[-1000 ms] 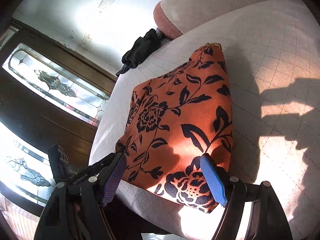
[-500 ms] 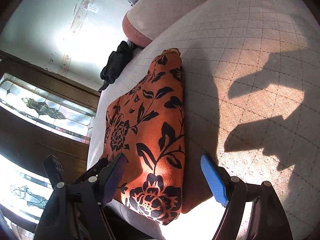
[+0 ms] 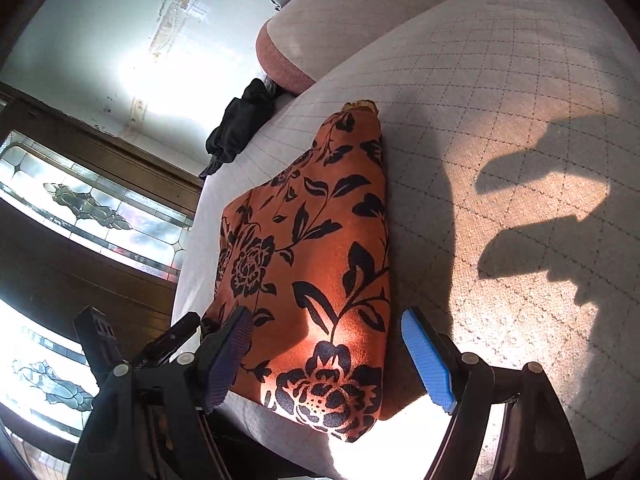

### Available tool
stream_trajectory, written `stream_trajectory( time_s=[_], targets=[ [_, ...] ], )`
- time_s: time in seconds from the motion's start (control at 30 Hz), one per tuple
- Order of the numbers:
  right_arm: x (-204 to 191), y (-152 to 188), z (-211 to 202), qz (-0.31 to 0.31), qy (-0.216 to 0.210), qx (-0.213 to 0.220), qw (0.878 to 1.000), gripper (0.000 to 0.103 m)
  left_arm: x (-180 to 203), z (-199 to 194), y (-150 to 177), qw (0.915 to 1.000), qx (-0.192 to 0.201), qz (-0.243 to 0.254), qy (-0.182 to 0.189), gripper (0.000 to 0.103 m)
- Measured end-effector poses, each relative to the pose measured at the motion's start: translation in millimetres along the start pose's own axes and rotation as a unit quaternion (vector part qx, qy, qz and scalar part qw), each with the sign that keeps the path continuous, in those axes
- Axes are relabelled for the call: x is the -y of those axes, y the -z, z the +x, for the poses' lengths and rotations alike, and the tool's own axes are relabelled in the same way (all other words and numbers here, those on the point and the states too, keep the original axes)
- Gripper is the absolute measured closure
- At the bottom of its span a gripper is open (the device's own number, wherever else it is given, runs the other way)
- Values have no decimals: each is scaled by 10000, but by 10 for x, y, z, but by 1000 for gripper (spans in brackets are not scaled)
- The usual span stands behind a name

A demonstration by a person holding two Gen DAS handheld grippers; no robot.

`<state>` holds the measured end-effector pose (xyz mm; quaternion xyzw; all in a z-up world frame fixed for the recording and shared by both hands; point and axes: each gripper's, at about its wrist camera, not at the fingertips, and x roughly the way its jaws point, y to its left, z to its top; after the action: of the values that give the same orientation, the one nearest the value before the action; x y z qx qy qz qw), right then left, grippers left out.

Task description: Fold small clothes

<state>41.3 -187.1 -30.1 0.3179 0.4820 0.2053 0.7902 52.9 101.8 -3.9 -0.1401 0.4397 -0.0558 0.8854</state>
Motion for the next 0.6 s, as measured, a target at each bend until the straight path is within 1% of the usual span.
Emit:
stream_trajectory(
  time_s=[0.07, 0.1, 0.17, 0.2, 0.3, 0.37, 0.47, 0.53, 0.6],
  targets=[
    [-31, -53, -2, -68, 10, 25, 10000, 23, -100, 11, -66, 9994, 35, -260, 233, 20],
    [-44, -89, 7, -94, 16, 35, 9999, 23, -168, 25, -99, 9987, 12, -383, 337, 20],
    [-57, -164, 54, -137, 33, 38, 9999, 23, -239, 147, -154, 9976, -123, -532, 424, 20],
    [-53, -203, 93, -139, 46, 13, 9999, 23, -260, 217, -174, 9972, -235, -566, 435, 20],
    [-16, -271, 234, -73, 50, -126, 9999, 23, -195, 364, -204, 9971, -455, -552, 253, 20],
    [4, -283, 303, -91, 71, -190, 9998, 23, -82, 284, -216, 9983, -307, -430, 263, 20],
    [78, -288, 382, 1, 117, -269, 9996, 23, 183, 152, -205, 9994, 23, 1, 336, 20],
    [144, -311, 426, 150, 112, -281, 9994, 23, 343, 204, -178, 9989, 42, 363, 278, 20],
    [188, -362, 469, 257, 101, -254, 9993, 23, 449, 378, -115, 9980, -132, 615, 93, 20]
  ],
)
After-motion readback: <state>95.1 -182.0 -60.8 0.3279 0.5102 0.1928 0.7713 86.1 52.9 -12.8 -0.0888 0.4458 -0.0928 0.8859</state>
